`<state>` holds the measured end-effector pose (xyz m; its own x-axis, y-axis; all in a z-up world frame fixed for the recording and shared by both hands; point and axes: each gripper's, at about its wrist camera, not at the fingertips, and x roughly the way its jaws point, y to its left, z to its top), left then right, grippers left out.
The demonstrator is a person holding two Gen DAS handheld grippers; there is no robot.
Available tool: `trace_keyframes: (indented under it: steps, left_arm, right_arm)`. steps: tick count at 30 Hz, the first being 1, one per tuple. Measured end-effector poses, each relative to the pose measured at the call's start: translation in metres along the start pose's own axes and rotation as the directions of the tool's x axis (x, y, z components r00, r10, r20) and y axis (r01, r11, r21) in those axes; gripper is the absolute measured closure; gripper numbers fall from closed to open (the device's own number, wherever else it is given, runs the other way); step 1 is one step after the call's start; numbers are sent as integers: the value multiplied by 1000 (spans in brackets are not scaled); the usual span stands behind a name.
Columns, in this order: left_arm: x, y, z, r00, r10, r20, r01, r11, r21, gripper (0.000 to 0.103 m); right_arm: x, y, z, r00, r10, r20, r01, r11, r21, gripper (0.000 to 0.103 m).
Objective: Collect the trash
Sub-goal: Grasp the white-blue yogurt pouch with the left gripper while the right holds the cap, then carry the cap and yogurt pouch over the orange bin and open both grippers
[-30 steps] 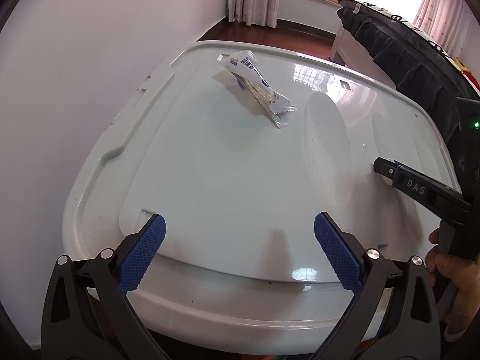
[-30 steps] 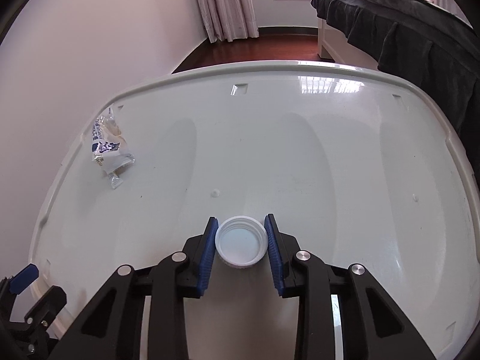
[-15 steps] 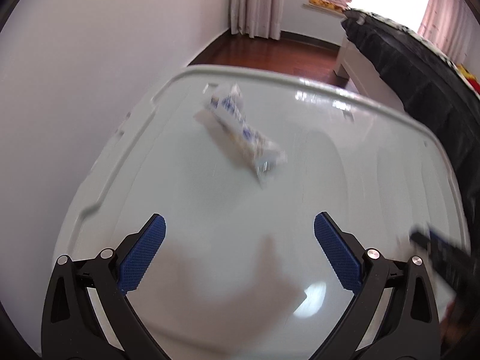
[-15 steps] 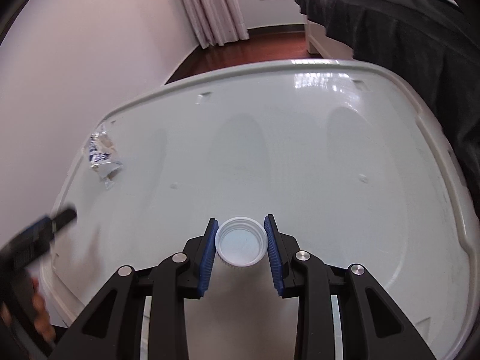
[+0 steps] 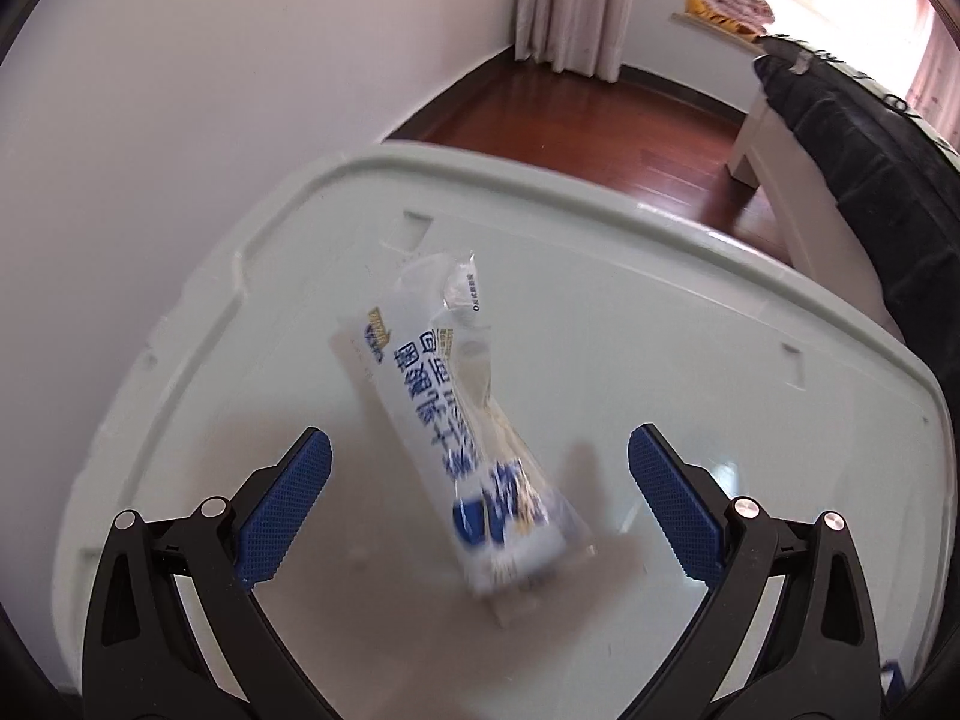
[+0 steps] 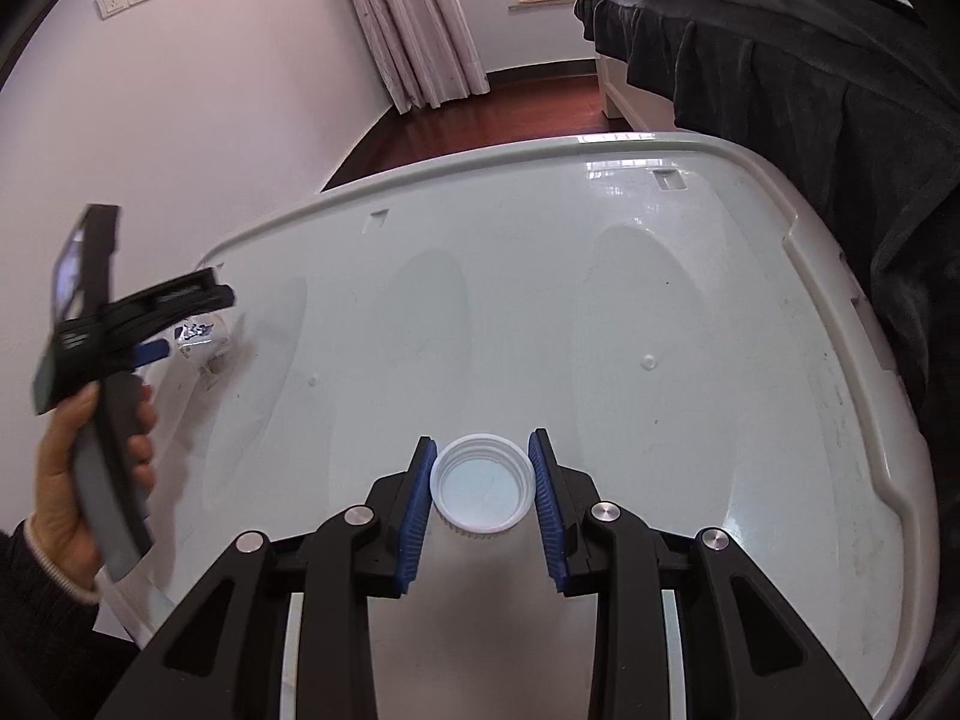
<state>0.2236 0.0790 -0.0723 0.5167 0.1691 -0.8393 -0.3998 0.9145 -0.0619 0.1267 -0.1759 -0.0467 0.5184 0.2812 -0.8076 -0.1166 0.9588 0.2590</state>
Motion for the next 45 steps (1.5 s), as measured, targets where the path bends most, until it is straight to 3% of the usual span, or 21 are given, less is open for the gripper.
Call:
trace_keyframes:
  steps: [4,7,8,9,11,14,21,31,45]
  left_arm:
    - [7,2,2,999,22,38,-21,999,-24,7]
    - [12,-10,0,994,93,57,-95,994,44,12]
    - [10,-11,0,996,63,64,-66,997,47,31]
    - [7,-13,0,996,39,74,-43,998,54,42]
    - [4,-20,-2,996,20,84,-27,996,89,80]
    - [1,-36,-7,994,53,92,-67,984,167,91]
    - [-14,-54,-24,996,56,65,-70,966,250,95]
    - [-67,-63,-43,994,12,106,-45,948,316,95]
    - [-168,-40,-124,990,-87,113,42,934,355,95]
  right_arm:
    - [0,-4,1,1000,12,-8,-12,1000,19,71]
    - [0,-4,0,1000,28,-10,-28,999,30,71]
    - [0,-4,1,1000,28,-7,-28,999,28,71]
    - [-2,-3,0,1000,27,-4,-27,999,25,71]
    - [-2,-2,0,1000,31,0,-31,999,26,71]
    - [-3,-2,1,999,33,3,-33,999,26,71]
    - [-10,-7,2,999,32,17,-33,999,44,71]
    - [-24,-3,-1,998,19,55,-21,999,32,71]
    - [-73,-4,-27,995,57,81,-59,998,19,71]
